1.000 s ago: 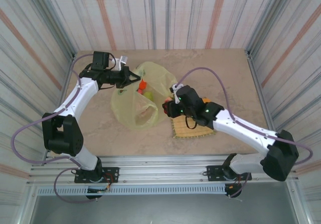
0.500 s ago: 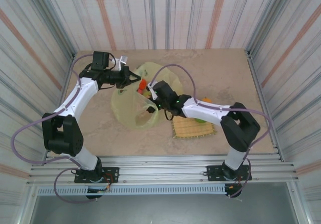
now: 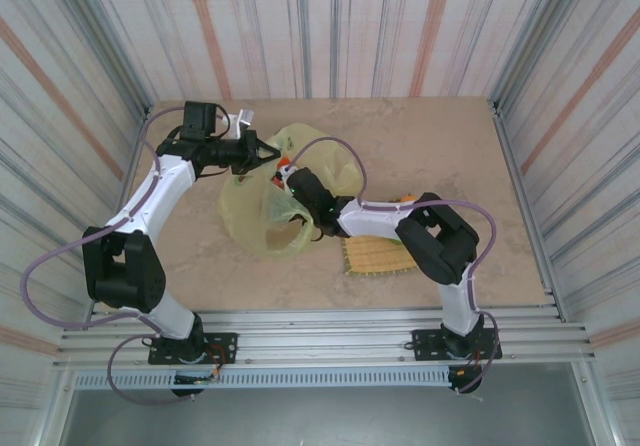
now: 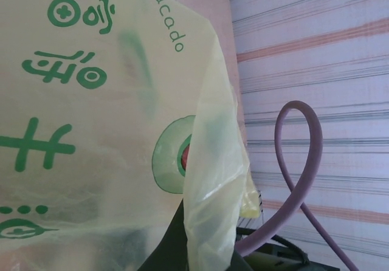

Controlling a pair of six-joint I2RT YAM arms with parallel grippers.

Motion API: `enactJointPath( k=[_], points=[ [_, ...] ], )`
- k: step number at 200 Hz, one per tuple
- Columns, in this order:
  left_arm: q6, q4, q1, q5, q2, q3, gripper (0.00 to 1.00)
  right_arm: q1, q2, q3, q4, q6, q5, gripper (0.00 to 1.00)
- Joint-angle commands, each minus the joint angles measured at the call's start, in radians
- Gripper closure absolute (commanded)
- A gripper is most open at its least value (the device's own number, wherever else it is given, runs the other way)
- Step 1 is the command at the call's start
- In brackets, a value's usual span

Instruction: Place the fruits into the plastic bag

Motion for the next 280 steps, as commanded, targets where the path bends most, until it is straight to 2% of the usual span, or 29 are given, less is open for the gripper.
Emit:
enactJointPath(
  k=[1,82,178,238,280],
  points=[
    [-0.007,0.010,0.013,0.023,-0.040,-0.017,1.00,0.015,0.036,0.037,0.035,0.059,-0.026,0.35],
    [-0.010,0.011,0.018,0.023,-0.044,-0.016,1.00,-0.001,0.002,0.024,-0.002,0.050,-0.043,0.19],
    [-0.010,0.011,0.022,0.023,-0.046,-0.018,1.00,-0.013,-0.171,-0.107,-0.103,-0.024,-0.005,0.25],
    [-0.010,0.010,0.027,0.016,-0.049,-0.018,1.00,-0.017,-0.343,-0.208,-0.275,-0.119,0.038,0.28],
    [-0.008,0.010,0.028,0.014,-0.050,-0.017,1.00,-0.035,-0.459,-0.241,-0.431,-0.184,0.016,0.28]
  ],
)
